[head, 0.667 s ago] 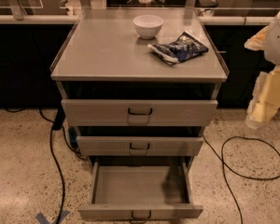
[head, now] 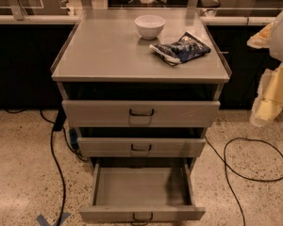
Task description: Close bottom drawer
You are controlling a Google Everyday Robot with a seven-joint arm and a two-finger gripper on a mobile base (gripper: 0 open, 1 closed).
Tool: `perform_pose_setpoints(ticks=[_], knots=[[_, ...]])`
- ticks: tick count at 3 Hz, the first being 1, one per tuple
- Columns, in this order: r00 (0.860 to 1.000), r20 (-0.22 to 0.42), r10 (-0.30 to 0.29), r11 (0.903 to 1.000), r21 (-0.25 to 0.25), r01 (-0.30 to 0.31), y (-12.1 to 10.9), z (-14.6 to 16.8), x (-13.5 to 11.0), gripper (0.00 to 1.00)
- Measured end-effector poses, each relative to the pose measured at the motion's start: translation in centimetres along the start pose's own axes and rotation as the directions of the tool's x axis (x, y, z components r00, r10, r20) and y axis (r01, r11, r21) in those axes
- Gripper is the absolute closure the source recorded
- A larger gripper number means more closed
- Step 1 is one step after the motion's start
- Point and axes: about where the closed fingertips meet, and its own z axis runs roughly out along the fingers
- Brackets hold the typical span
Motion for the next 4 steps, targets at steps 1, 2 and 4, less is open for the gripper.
perform_pose_setpoints(ticks=[1,2,4], knots=[[0.999,0.022,0.046,0.9989,-0.005,-0.046,-1.2,-0.3,1.4,0.00],[0.996,0.021,0.085,0.9963,-0.011,-0.085,-2.3,0.1,2.5,0.00],[0.976,-0.038,0.213,0.9771,0.008,-0.213,-5.3,1.7,7.2,0.00]])
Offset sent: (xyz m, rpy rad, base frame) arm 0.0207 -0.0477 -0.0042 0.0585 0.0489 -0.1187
